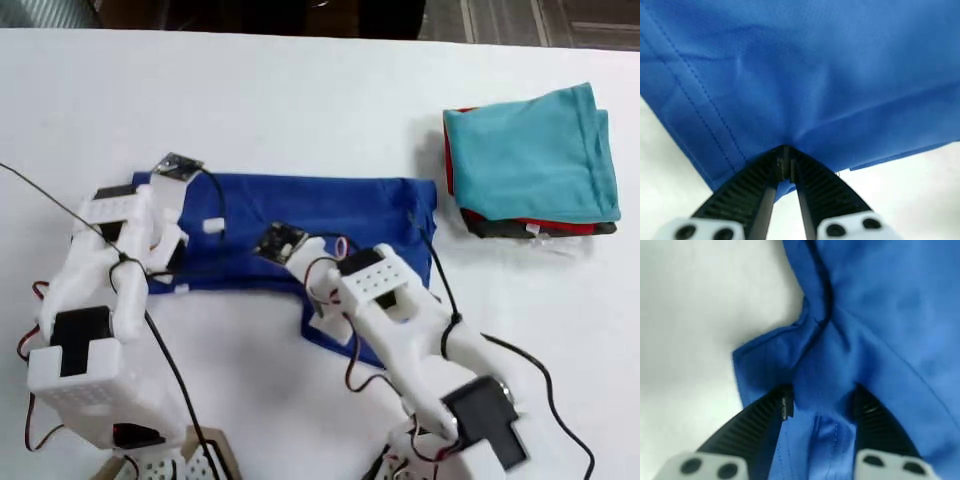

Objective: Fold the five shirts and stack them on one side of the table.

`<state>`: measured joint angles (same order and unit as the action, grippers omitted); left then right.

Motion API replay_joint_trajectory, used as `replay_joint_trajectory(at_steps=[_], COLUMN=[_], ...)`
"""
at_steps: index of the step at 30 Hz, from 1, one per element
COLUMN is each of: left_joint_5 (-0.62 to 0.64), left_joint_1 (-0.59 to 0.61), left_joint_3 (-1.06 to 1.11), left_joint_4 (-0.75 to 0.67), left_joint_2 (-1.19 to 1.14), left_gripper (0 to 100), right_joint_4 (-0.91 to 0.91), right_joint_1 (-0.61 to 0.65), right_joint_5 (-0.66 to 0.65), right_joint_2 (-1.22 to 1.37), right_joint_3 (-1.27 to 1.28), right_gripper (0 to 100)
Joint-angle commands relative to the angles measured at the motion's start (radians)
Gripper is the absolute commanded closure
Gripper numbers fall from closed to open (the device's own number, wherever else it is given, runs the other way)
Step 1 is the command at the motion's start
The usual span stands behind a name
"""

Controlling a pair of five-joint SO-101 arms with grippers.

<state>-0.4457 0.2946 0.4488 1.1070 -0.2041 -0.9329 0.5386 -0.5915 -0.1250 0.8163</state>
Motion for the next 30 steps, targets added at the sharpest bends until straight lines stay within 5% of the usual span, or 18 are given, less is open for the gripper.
replay_joint_trajectory(at_steps=[1,3,9,30], left_joint_5=[-0.008,-0.009,-0.009,-0.002], left_joint_1=[0.020,0.020,0.020,0.026], left_joint_3=[0.004,0.004,0.004,0.004], left_joint_4=[-0.023,-0.023,-0.023,-0.038], left_joint_2=[-0.005,-0.005,-0.005,0.002], left_gripper=[97,97,97,97], right_joint_4=[0.051,0.077,0.071,-0.151], right_joint_1=[-0.059,-0.099,-0.143,0.019], right_joint_5=[-0.003,-0.003,-0.003,-0.003], right_joint_2=[0.028,0.025,-0.048,-0.338], right_joint_3=[-0.012,-0.012,-0.011,0.029], right_gripper=[91.3,99.0,97.8,97.8])
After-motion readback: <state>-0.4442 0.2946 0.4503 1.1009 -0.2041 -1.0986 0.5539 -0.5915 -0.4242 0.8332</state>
